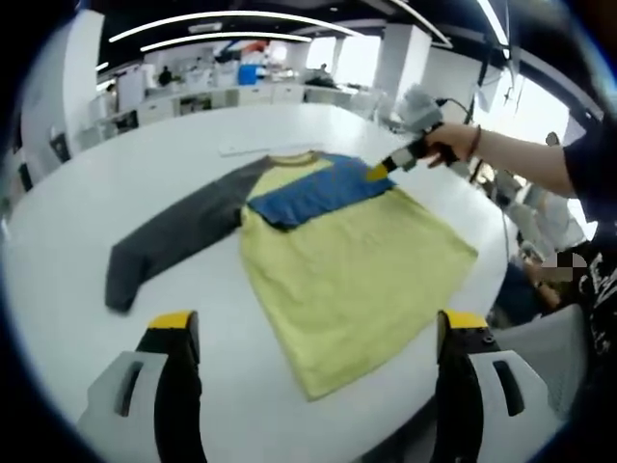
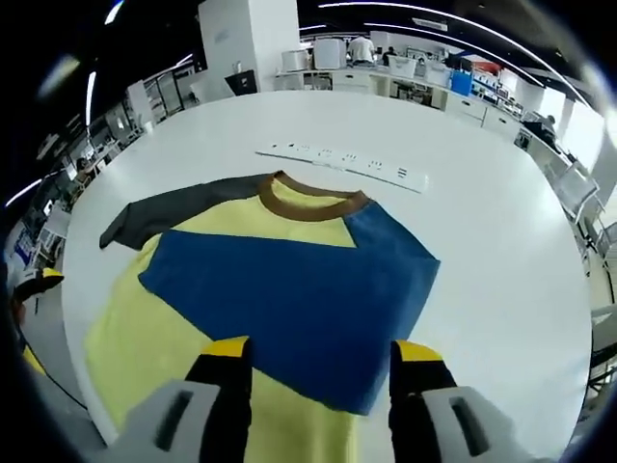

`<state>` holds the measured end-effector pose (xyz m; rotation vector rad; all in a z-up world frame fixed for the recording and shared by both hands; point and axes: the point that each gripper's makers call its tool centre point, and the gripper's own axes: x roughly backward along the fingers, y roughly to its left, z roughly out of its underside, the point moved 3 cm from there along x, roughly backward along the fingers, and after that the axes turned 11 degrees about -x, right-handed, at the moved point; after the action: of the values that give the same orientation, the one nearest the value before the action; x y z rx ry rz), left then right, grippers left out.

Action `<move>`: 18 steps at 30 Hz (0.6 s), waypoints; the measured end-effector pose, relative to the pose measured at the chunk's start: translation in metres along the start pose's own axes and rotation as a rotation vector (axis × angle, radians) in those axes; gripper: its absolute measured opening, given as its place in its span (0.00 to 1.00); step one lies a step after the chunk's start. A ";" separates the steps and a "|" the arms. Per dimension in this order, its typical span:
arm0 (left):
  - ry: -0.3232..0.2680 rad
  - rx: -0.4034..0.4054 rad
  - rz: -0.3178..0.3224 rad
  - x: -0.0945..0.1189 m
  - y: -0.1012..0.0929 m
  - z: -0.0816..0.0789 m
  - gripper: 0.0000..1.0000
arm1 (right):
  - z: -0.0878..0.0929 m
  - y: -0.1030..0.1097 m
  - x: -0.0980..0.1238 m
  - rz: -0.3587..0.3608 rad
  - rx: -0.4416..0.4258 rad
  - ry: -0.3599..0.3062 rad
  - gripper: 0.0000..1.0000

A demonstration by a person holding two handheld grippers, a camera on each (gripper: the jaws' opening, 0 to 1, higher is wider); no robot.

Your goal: Fold the garment on the visible template until the final outline fits inside the template.

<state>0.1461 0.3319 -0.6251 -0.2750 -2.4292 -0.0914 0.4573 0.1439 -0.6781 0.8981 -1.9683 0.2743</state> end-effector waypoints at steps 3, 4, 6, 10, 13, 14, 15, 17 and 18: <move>-0.001 -0.006 0.007 -0.001 -0.002 -0.001 0.98 | 0.004 -0.007 0.002 0.007 -0.009 0.000 0.48; -0.002 -0.006 0.007 -0.001 -0.002 -0.001 0.98 | 0.005 -0.008 0.002 0.009 -0.011 -0.002 0.47; -0.005 -0.009 0.009 -0.001 -0.003 -0.002 0.97 | 0.008 -0.012 0.003 0.012 -0.014 0.000 0.43; -0.010 -0.011 0.010 0.000 -0.004 -0.003 0.97 | 0.012 -0.018 0.006 0.015 -0.037 -0.003 0.38; -0.010 -0.014 0.010 0.000 -0.004 -0.003 0.97 | 0.014 -0.020 0.008 0.014 -0.056 -0.006 0.32; -0.010 -0.014 0.010 0.000 -0.004 -0.003 0.97 | 0.015 -0.021 0.009 0.014 -0.060 -0.006 0.30; -0.009 -0.015 0.010 0.000 -0.004 -0.002 0.97 | 0.017 -0.021 0.009 0.016 -0.068 -0.007 0.28; -0.005 -0.017 0.012 0.001 -0.004 -0.002 0.97 | 0.019 -0.024 0.010 0.021 -0.085 -0.006 0.25; -0.002 -0.019 0.011 0.001 -0.004 -0.001 0.97 | 0.020 -0.025 0.010 0.023 -0.092 -0.004 0.23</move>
<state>0.1453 0.3276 -0.6237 -0.2977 -2.4297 -0.1096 0.4584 0.1105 -0.6850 0.8179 -1.9795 0.1938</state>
